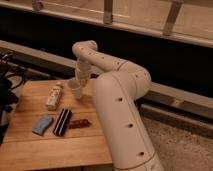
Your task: Pick up the ceramic cup
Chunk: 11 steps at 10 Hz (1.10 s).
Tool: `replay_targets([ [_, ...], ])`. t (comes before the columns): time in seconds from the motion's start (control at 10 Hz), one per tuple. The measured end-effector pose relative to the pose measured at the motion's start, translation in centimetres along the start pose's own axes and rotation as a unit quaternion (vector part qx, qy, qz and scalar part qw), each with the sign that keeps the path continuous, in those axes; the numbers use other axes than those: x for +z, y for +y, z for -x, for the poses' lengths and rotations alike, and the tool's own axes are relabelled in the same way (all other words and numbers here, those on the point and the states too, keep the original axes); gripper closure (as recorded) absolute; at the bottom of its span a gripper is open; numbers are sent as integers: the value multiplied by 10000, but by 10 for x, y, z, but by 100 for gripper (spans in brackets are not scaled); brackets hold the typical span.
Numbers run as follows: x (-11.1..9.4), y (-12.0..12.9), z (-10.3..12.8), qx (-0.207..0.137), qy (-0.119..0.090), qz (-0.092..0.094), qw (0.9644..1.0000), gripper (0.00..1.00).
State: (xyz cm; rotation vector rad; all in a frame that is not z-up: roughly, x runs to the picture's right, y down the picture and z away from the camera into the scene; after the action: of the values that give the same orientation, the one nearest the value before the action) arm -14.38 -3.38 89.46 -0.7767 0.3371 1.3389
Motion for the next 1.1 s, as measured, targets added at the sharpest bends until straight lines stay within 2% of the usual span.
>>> replay_targets([
  [0.6,-50,14,-3,-229,-93,89,9997,99],
  [1.1,-73,20,-12,-428,-143,161,9989,99],
])
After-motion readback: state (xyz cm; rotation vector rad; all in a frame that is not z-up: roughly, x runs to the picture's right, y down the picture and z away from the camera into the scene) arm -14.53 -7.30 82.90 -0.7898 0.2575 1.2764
